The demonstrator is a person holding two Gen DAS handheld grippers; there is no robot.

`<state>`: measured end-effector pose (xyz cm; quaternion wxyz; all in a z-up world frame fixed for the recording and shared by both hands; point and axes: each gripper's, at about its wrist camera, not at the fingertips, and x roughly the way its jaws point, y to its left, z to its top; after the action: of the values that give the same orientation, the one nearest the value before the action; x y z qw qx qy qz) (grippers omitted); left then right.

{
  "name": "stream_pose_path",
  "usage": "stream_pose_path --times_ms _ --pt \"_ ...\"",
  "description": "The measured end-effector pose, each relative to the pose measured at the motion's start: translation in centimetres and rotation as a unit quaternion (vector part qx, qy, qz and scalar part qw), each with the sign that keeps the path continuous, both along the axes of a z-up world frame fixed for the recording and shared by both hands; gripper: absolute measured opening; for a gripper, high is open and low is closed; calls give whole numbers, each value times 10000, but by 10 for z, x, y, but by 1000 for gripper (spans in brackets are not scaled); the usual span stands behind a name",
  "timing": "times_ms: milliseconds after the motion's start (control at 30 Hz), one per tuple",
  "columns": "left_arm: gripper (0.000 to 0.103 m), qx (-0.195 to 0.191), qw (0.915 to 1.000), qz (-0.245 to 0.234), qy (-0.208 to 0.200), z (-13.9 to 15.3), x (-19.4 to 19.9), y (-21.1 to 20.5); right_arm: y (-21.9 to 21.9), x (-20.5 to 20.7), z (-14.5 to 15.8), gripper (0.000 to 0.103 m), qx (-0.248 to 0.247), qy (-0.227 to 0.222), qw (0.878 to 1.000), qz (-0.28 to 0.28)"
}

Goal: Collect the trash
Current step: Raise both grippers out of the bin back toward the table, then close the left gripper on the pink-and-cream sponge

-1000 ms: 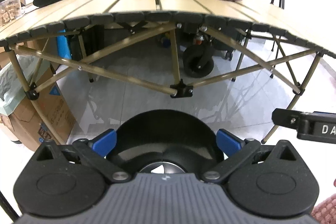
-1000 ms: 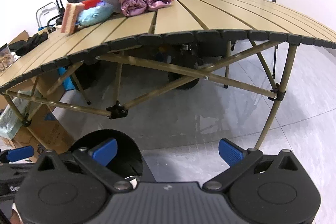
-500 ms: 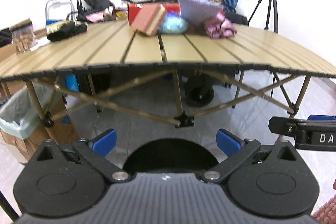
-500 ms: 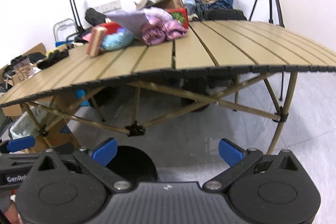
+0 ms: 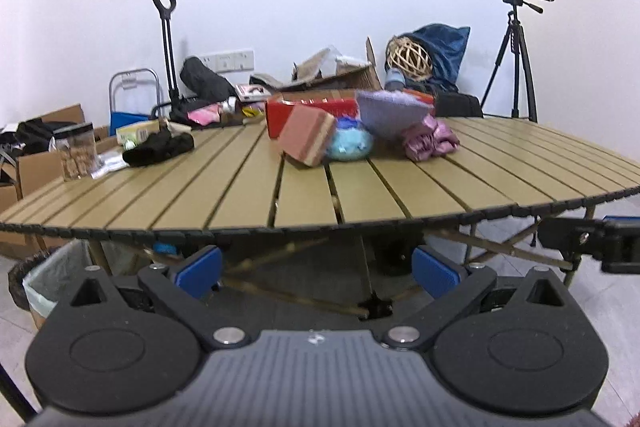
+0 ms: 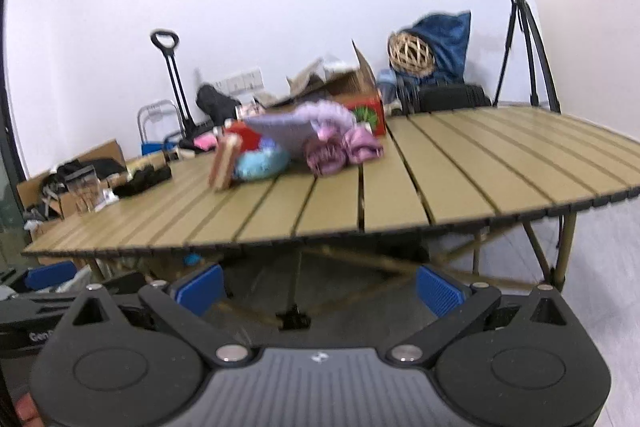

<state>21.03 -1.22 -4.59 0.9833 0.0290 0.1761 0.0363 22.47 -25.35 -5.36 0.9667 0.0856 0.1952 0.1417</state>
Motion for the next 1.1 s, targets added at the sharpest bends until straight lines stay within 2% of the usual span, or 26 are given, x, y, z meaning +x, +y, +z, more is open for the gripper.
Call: stream_pose_path --times_ms 333,467,700,967,1100 --pt "103 -39 9986 193 -497 27 18 5 11 5 26 103 -158 -931 9955 54" --pt "103 -126 9975 307 -618 35 29 12 16 11 34 103 -232 -1165 9929 66" --pt "103 -158 9962 495 -699 46 60 19 22 36 39 103 -297 -1189 9924 -58" --pt "103 -290 9971 461 -527 49 107 19 24 85 37 103 -441 -1135 9921 -314" --pt "103 -131 9977 495 -448 48 135 13 25 115 31 103 -457 -1072 9920 -481"
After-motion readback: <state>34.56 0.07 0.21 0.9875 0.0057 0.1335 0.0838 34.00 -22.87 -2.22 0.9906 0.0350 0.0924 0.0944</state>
